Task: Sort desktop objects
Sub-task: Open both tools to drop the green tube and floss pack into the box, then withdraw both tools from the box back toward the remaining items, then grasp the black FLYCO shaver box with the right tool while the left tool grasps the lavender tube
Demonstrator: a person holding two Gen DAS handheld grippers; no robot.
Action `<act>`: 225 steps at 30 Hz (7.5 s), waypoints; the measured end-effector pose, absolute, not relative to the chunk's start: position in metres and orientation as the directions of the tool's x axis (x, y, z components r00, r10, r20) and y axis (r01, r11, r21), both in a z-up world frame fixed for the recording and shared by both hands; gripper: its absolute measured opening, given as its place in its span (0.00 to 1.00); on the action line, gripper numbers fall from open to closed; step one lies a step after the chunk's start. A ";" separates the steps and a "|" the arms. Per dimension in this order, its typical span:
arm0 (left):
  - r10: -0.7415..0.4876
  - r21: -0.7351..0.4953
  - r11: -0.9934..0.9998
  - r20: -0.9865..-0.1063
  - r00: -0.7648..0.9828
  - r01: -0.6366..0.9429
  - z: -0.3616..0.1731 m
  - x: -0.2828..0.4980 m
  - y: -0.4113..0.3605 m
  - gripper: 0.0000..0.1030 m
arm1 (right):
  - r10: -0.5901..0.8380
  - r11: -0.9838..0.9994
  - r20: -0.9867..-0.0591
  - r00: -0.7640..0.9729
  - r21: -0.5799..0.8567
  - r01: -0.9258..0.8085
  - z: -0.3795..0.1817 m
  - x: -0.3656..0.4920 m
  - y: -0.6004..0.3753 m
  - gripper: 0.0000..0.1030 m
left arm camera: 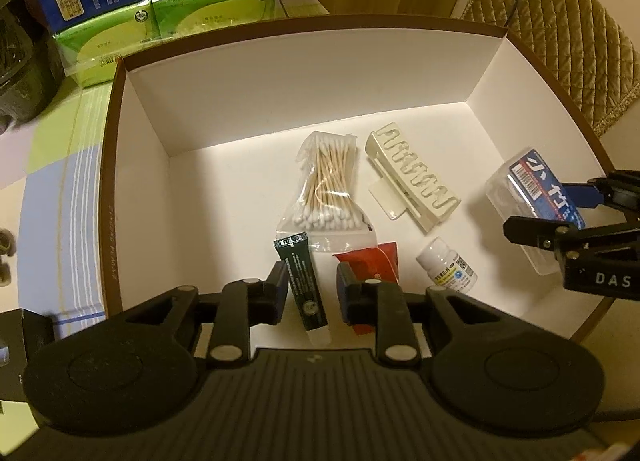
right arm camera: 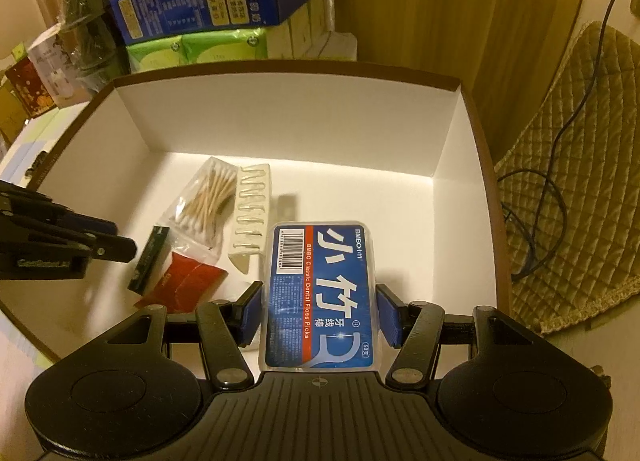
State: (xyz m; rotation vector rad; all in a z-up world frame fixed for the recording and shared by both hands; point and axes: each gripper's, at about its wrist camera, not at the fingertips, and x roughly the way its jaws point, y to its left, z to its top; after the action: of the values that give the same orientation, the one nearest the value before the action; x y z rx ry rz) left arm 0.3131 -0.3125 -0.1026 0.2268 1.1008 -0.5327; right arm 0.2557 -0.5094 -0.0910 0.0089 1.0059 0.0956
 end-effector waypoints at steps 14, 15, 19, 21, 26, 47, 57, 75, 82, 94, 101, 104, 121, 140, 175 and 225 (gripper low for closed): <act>-0.313 -0.081 0.843 -0.878 0.362 0.531 -0.094 0.307 -0.309 0.39 | 0.123 0.992 -0.821 0.558 0.090 -0.087 -0.084 0.252 -0.507 0.73; -0.320 -0.085 0.842 -0.874 0.365 0.533 -0.092 0.306 -0.308 0.40 | 0.135 0.991 -0.818 0.559 0.103 -0.088 -0.082 0.249 -0.508 0.75; -0.324 -0.075 0.839 -0.865 0.384 0.539 -0.083 0.299 -0.306 0.50 | 0.165 0.986 -0.810 0.563 0.132 -0.099 -0.075 0.238 -0.505 0.82; -0.326 -0.069 0.836 -0.860 0.392 0.544 -0.079 0.294 -0.304 0.55 | 0.161 0.987 -0.805 0.571 0.128 -0.098 -0.071 0.232 -0.503 0.87; -0.325 -0.052 0.841 -0.844 0.427 0.538 -0.065 0.283 -0.297 0.72 | 0.125 0.992 -0.794 0.595 0.105 -0.069 -0.056 0.217 -0.497 0.93; -0.274 0.000 0.888 -0.803 0.529 0.459 -0.028 0.214 -0.255 0.86 | 0.158 0.987 -0.758 0.633 0.124 -0.098 -0.028 0.164 -0.469 0.98; -0.261 -0.005 0.910 -0.784 0.563 0.414 -0.020 0.181 -0.232 0.86 | 0.196 0.980 -0.747 0.636 0.125 -0.155 -0.023 0.146 -0.452 0.98; -0.270 -0.012 0.904 -0.792 0.547 0.428 -0.015 0.155 -0.179 0.86 | 0.167 0.986 -0.754 0.635 0.146 -0.085 -0.022 0.116 -0.411 0.98; -0.289 -0.020 0.887 -0.802 0.523 0.461 -0.018 0.156 -0.152 0.86 | 0.156 0.987 -0.759 0.632 0.149 -0.064 -0.021 0.112 -0.380 0.98; -0.315 -0.034 0.869 -0.807 0.499 0.494 -0.018 0.167 -0.109 0.86 | 0.153 0.987 -0.778 0.609 0.155 -0.050 -0.027 0.113 -0.327 0.98; -0.309 -0.038 0.872 -0.815 0.490 0.487 -0.022 0.174 -0.080 0.86 | 0.166 0.985 -0.790 0.590 0.162 -0.060 -0.033 0.115 -0.292 0.98; -0.304 -0.037 0.876 -0.817 0.490 0.481 -0.022 0.175 -0.066 0.86 | 0.176 0.984 -0.794 0.581 0.165 -0.072 -0.036 0.118 -0.276 0.98; -0.238 -0.025 0.917 -0.834 0.498 0.397 -0.032 0.194 0.026 0.86 | 0.250 0.968 -0.805 0.537 0.186 -0.171 -0.062 0.145 -0.179 0.98; -0.154 0.014 0.943 -0.868 0.472 0.333 -0.091 0.266 0.081 0.80 | 0.266 0.930 -0.823 0.502 0.082 -0.359 -0.118 0.232 -0.115 0.98; -0.138 -0.014 0.955 -0.906 0.400 0.297 -0.135 0.307 0.093 0.77 | 0.281 0.586 -0.890 0.359 -0.137 -0.799 -0.149 0.294 -0.083 0.79; -0.190 0.010 0.902 -0.888 0.418 0.433 -0.153 0.309 0.062 0.29 | 0.083 0.983 -0.865 0.496 -0.012 -0.185 -0.142 0.223 -0.154 0.77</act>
State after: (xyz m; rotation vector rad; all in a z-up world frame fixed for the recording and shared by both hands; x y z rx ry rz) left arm 0.3089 0.0617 -0.1528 0.2535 1.0726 -0.3959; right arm 0.2230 -0.1542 -0.1417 -0.1084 1.0403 0.1627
